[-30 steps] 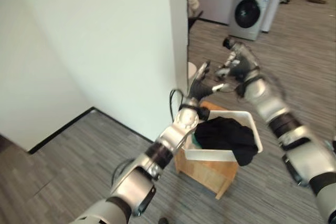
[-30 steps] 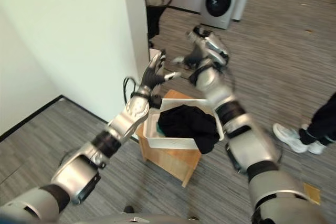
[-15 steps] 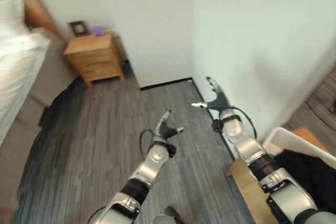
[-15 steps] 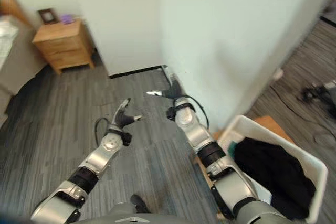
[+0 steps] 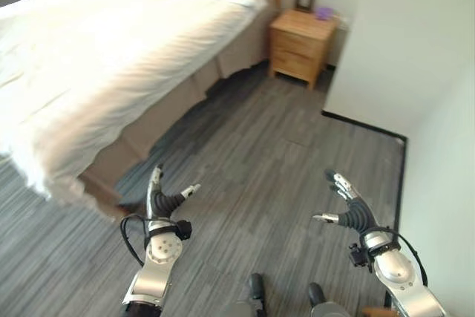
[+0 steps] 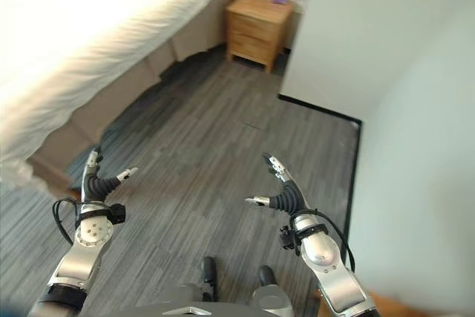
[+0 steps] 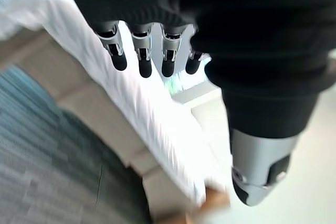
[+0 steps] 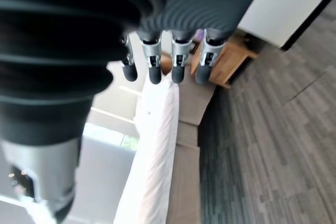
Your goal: Pick up bed clothes into laundry basket.
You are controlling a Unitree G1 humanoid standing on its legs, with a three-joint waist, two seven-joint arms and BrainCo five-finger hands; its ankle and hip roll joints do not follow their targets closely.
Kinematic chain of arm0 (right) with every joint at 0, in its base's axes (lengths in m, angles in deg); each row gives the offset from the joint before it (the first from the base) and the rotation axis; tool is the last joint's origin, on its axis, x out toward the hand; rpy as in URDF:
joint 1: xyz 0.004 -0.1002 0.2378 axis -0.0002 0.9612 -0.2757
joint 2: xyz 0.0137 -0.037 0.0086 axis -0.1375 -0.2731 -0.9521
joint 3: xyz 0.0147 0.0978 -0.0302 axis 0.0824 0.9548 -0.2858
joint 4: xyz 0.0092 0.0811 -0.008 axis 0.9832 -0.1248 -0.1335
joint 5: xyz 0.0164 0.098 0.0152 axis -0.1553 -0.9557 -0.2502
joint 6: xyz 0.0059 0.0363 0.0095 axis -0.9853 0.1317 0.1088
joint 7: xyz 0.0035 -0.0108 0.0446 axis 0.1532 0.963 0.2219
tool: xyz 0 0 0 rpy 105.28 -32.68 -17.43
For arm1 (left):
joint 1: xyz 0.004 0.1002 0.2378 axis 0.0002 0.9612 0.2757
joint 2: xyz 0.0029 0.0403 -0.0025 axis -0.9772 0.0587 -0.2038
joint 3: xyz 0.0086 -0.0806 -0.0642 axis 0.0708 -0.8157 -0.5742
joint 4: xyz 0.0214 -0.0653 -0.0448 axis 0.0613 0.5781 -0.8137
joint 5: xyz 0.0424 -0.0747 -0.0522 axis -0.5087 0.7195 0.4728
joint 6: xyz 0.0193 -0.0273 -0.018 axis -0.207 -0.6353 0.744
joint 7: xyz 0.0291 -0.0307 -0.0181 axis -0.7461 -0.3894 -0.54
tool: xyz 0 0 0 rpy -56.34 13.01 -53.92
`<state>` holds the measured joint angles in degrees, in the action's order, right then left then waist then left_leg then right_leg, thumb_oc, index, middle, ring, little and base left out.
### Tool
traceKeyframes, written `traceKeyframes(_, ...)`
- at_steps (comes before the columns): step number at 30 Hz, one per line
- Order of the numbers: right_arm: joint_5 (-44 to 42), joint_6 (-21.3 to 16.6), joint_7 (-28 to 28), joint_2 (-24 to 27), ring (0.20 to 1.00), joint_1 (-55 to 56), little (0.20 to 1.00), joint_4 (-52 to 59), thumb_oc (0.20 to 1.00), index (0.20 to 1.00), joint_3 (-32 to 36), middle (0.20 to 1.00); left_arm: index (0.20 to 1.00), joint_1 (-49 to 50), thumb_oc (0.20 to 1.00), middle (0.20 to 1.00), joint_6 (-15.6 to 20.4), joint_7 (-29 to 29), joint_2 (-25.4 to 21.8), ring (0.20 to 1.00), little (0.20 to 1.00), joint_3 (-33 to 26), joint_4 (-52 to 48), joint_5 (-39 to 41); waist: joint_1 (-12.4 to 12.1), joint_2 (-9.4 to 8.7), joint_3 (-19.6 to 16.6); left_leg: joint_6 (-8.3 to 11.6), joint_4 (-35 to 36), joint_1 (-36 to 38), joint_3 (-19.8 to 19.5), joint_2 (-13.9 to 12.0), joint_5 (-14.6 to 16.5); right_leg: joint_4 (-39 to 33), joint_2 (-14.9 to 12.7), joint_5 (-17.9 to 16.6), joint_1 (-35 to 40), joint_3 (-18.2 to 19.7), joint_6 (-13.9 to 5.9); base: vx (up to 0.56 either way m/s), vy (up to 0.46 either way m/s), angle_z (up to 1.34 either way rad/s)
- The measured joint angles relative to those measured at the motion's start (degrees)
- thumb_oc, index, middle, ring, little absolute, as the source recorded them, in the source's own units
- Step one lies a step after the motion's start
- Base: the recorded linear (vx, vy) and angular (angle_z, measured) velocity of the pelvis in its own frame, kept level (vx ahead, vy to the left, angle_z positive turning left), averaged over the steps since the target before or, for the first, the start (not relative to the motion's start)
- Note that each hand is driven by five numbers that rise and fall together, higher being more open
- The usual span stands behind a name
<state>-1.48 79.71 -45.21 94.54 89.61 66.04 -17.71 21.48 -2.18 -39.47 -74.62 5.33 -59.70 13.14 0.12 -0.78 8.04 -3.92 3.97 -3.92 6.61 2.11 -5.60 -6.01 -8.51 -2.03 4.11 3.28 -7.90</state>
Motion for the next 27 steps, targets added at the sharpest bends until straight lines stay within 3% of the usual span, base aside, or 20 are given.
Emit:
traceKeyframes(1,0.0,0.1,-0.1,0.1,1.0,-0.9,1.0,-0.6,1.0,1.0,0.0,1.0,1.0,1.8,1.0,1.0,0.7,0.3,0.1,1.0,1.0,-0.9,-1.3,1.3,-1.6,0.65,-0.1,0.27,0.0,-0.4,-0.1,-0.8,0.2,0.0,0.6,-0.5,0.8,-1.7,-0.45,-0.08,-0.082,0.69)
traceKeyframes(3,0.0,0.5,-0.1,0.5,1.0,-2.5,1.0,-2.0,1.0,1.0,-0.2,1.0,1.0,2.9,1.0,1.0,2.0,1.3,2.3,1.0,1.0,-3.3,-3.0,3.6,-2.8,0.1,-0.2,4.06,0.2,-1.4,3.3,-2.4,2.8,0.2,0.7,-0.7,1.4,-6.7,0.33,-0.2,-0.066,1.11)
traceKeyframes(4,0.0,0.6,-0.1,0.6,1.0,-2.9,1.0,-2.2,1.0,1.0,0.0,1.0,1.0,2.7,1.0,1.0,2.2,1.5,2.4,1.0,1.0,-3.3,-3.0,4.9,-2.4,-0.96,-0.1,4.38,-1.1,-1.9,7.4,-4.4,2.5,0.1,0.0,-0.7,1.3,-9.7,1.26,-0.25,-0.083,0.99)
traceKeyframes(5,0.0,0.6,-0.1,0.6,1.0,-3.0,1.0,-2.2,1.0,1.0,0.0,1.0,1.0,2.7,1.0,1.0,2.2,1.5,2.4,1.0,1.0,-3.3,-3.0,5.1,-2.4,-0.99,0.0,4.32,-1.3,-2.0,8.0,-4.7,2.5,0.0,0.0,-0.7,1.4,-9.9,1.32,-0.3,-0.122,1.7)
traceKeyframes(6,0.0,0.9,0.0,1.1,1.0,-4.0,1.0,-2.3,1.0,1.0,0.3,1.0,1.0,1.9,1.0,1.0,2.2,3.6,2.1,1.0,1.0,-2.9,-2.6,7.1,-1.1,-2.63,0.3,4.94,-7.2,-1.6,26.7,-11.9,3.4,0.3,-1.2,-0.4,4.2,-18.0,1.98,-0.15,-0.097,1.72)
traceKeyframes(7,0.1,1.0,0.1,1.2,1.0,-4.5,1.0,-2.3,1.0,1.0,0.6,1.0,1.0,2.3,1.0,1.0,2.3,4.9,2.0,1.0,1.0,-2.7,-2.8,7.9,-0.4,-3.47,-0.1,5.79,-10.6,-0.7,32.9,-15.9,4.0,0.3,-1.8,0.0,5.2,-21.1,2.34,-0.19,-0.115,2.13)
traceKeyframes(8,0.1,1.0,0.3,1.6,1.0,-5.5,1.0,-2.4,1.0,1.0,1.1,1.0,1.0,3.0,1.0,1.0,2.5,6.2,1.9,1.0,1.0,-2.5,-2.8,8.2,-0.1,-3.47,-0.6,5.72,-13.8,0.4,36.3,-18.9,4.6,0.3,-2.3,0.4,6.5,-24.1,2.04,-0.2,-0.091,1.43)
traceKeyframes(10,0.0,1.0,1.2,1.9,1.0,-5.6,1.0,-2.8,1.0,1.0,3.7,1.0,1.0,3.8,1.0,1.0,2.5,8.9,2.5,1.0,1.0,-0.9,-2.6,11.0,1.3,-3.15,-1.1,5.99,-15.3,3.6,37.3,-20.3,5.3,0.4,-4.0,0.5,8.9,-28.6,0.49,-0.14,-0.027,1.39)
traceKeyframes(11,0.0,1.0,1.5,2.1,1.0,-5.7,1.0,-3.5,1.0,1.0,4.9,1.0,1.0,3.4,1.0,1.0,2.5,10.0,2.7,1.0,1.0,0.2,-2.4,12.2,1.9,-2.56,-1.6,7.01,-14.4,4.3,37.6,-19.6,6.3,0.7,-5.0,1.0,9.9,-30.8,-1.29,-0.02,0.02,1.17)
traceKeyframes(14,0.0,2.5,1.9,-0.9,1.0,-5.9,1.0,-6.3,1.0,1.0,5.3,1.0,1.0,2.5,1.0,1.0,2.3,12.1,3.0,1.0,1.0,1.0,-0.8,14.0,2.6,-4.22,-2.1,4.08,-13.9,2.5,33.5,-14.6,7.0,6.6,-9.3,-0.5,9.8,-35.6,-0.21,0.08,0.187,1.2)
traceKeyframes(15,0.0,2.6,2.0,-1.7,1.0,-5.6,1.0,-6.3,1.0,1.0,5.6,1.0,1.0,2.4,1.0,1.0,1.6,12.3,3.0,1.0,1.0,2.0,-0.3,14.3,3.4,-3.4,-1.7,2.32,-11.9,2.8,30.6,-13.1,6.4,11.1,-11.0,-0.3,8.9,-36.6,0.19,0.0,0.214,1.16)
traceKeyframes(16,0.0,2.7,2.0,-1.9,1.0,-5.7,1.0,-6.3,1.0,1.0,5.5,1.0,1.0,2.5,1.0,1.0,1.4,13.1,3.5,1.0,1.0,3.0,-0.3,14.5,3.5,-2.82,-2.0,1.41,-9.6,3.4,29.4,-12.4,6.0,9.5,-10.6,1.8,8.6,-36.2,-0.36,0.0,0.198,0.9)
traceKeyframes(18,0.0,2.7,2.2,-2.6,1.0,-7.1,1.0,-6.6,1.0,1.0,5.7,1.0,1.0,2.0,1.0,1.0,1.4,14.4,3.7,1.0,1.0,3.6,-0.2,14.5,2.8,-2.33,-2.3,0.61,-7.7,3.2,27.6,-11.8,5.9,6.6,-9.0,1.8,6.9,-36.0,-0.24,0.04,0.201,0.57)
traceKeyframes(19,0.0,2.7,2.2,-3.2,1.0,-7.8,1.0,-6.6,1.0,1.0,5.7,1.0,1.0,1.7,1.0,1.0,1.3,15.1,2.9,1.0,1.0,4.3,-0.2,14.5,2.9,-2.97,-2.4,0.66,-7.0,3.0,27.0,-10.8,6.0,7.8,-9.0,0.5,5.5,-35.6,-0.08,-0.01,0.159,0.72)
traceKeyframes(20,0.0,2.7,2.3,-4.3,1.0,-8.3,1.0,-6.6,1.0,1.0,5.7,1.0,1.0,1.9,1.0,1.0,1.3,16.5,1.7,1.0,1.0,5.1,0.4,14.5,2.8,-4.63,-2.6,0.82,-6.8,3.3,27.9,-9.3,6.9,14.5,-11.1,-3.9,3.8,-35.5,-0.87,0.0,0.104,0.68)
traceKeyframes(22,0.0,2.6,2.3,-4.2,1.0,-8.2,1.0,-6.5,1.0,1.0,5.3,1.0,1.0,1.8,1.0,1.0,0.1,17.1,1.9,1.0,1.0,7.4,2.0,14.5,4.6,-2.57,-2.0,0.88,-5.7,5.3,27.5,-9.8,7.1,22.5,-12.3,-2.6,1.3,-32.6,-1.34,0.05,0.067,0.75)
traceKeyframes(24,0.0,2.3,2.3,-3.9,1.0,-6.5,1.0,-6.6,1.0,1.0,5.2,1.0,1.0,0.6,1.0,1.0,0.2,17.2,1.7,1.0,1.0,8.3,2.6,14.5,7.2,-0.99,-1.0,-0.86,-3.4,4.4,21.8,-9.8,4.3,21.1,-5.3,3.9,-1.8,-18.9,-1.82,0.15,0.03,1.05)
traceKeyframes(25,0.1,2.4,2.3,-3.9,1.0,-5.9,1.0,-6.6,1.0,1.0,5.2,1.0,1.0,-0.2,1.0,1.0,0.1,17.3,1.5,1.0,1.0,8.8,3.1,14.6,8.1,-1.1,-0.9,-0.82,-2.4,3.9,19.9,-9.6,3.5,18.7,-3.2,4.6,-2.5,-15.3,-1.77,0.17,-0.034,1.42)
traceKeyframes(26,0.1,2.4,2.3,-3.7,1.0,-4.9,1.0,-6.5,1.0,1.0,5.2,1.0,1.0,-2.6,1.0,1.0,0.1,18.0,0.5,1.0,1.0,10.9,5.5,14.6,10.4,-0.54,-0.4,-0.5,-1.1,2.1,16.1,-9.4,2.0,11.9,1.0,5.3,-3.6,-7.1,-0.76,0.15,-0.05,1.22)
traceKeyframes(27,0.1,2.6,2.3,-3.9,1.0,-4.9,1.0,-6.6,1.0,1.0,5.1,1.0,1.0,-3.1,1.0,1.0,0.0,18.6,0.4,1.0,1.0,11.1,6.2,14.6,10.9,-0.86,-0.3,-0.59,-0.6,1.8,16.6,-9.2,1.9,9.0,1.1,4.8,-4.0,-6.9,-0.33,0.27,-0.088,1.07)
